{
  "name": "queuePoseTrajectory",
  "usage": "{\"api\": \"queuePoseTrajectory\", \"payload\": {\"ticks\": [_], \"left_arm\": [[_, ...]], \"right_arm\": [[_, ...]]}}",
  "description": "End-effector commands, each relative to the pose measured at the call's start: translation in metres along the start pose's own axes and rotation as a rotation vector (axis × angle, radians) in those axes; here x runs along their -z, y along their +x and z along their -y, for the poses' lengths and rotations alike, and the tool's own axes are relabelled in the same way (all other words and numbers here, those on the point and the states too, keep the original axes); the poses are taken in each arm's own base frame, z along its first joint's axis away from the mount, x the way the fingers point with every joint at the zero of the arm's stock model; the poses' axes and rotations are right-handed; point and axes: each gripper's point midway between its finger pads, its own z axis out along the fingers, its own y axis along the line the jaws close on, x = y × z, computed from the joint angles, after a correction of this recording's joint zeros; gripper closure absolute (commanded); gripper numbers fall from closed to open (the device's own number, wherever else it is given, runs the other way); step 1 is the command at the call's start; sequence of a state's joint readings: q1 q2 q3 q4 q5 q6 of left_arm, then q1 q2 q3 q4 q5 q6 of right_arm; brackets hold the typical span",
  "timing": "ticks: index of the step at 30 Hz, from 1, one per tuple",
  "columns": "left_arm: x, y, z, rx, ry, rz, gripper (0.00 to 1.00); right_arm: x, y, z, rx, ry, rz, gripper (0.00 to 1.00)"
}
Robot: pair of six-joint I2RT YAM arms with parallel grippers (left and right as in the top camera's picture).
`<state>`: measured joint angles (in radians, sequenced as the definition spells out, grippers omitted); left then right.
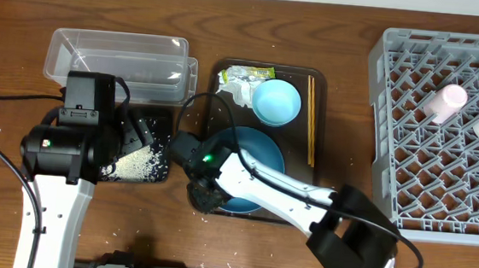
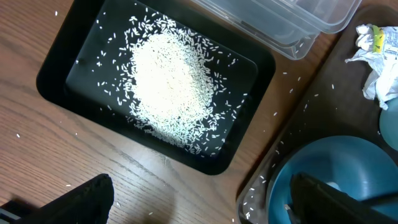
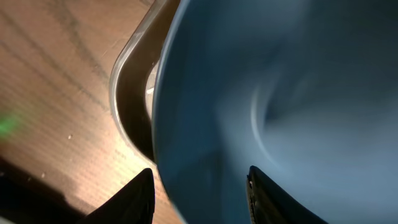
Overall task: Sort waste into correct bins and load items into the dishwasher rack
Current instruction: 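Lift the teal plate with the right gripper and carry it to the rack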
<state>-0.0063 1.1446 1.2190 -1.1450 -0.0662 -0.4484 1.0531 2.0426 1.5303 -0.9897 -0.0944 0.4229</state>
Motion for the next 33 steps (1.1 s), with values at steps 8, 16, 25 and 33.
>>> {"api": "queuePoseTrajectory", "payload": {"ticks": [8,16,25,33], "left_arm": [[0.002,-0.003,-0.002,0.005,-0.005,0.008,0.07],[0.002,-0.003,-0.002,0.005,-0.005,0.008,0.07],[0.002,-0.003,-0.002,0.005,-0.005,0.008,0.07],[0.002,-0.003,-0.002,0.005,-0.005,0.008,0.07]], "right_arm": [[-0.012,0.001,-0.008,-0.069,0.014,-0.002,0.79],[-0.002,-0.007,-0.005,-0.092,-0.002,0.003,0.99],[0.082,-0.050,0.035,-0.141,-0.014,0.063,0.99],[0.201,-0.078,0.135,-0.255,-0.036,0.223,0.99]]}}
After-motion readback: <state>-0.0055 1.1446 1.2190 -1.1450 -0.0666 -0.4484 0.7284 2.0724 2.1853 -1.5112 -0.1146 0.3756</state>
